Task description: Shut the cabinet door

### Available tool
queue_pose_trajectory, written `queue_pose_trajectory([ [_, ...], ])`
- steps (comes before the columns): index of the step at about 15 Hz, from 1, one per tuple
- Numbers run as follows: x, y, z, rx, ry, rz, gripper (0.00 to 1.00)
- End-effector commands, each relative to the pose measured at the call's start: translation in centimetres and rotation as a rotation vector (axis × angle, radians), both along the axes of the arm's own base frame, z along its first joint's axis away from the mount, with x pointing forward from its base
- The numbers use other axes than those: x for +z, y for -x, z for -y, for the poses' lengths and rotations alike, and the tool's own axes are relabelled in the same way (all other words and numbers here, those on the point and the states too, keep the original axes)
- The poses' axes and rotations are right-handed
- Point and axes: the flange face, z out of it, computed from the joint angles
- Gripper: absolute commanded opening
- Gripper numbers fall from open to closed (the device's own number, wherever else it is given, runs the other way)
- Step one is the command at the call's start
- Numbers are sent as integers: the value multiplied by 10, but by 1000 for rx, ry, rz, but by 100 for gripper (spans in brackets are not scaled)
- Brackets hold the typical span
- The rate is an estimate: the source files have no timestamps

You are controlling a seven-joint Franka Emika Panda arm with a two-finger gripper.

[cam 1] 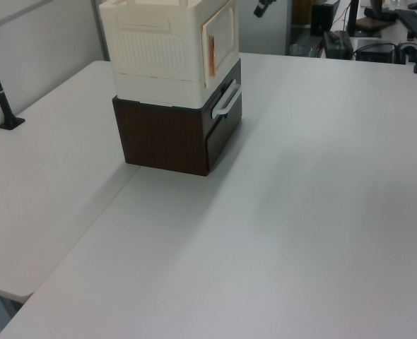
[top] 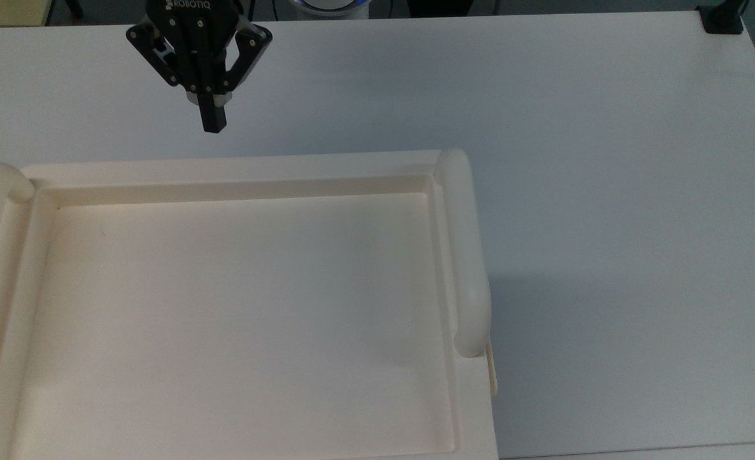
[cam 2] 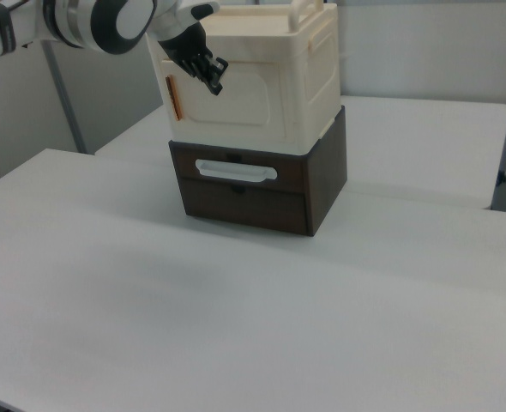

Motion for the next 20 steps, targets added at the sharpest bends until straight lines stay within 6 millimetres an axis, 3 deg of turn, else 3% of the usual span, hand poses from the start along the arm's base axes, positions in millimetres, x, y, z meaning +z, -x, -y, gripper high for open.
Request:
queue_pose_trajectory([
  [1, -12, -20, -39, 31, -9, 112, 0],
  [7, -8, -30, -67, 47, -20, 229, 0],
  [20, -28, -41, -72, 59, 4, 224, 0],
])
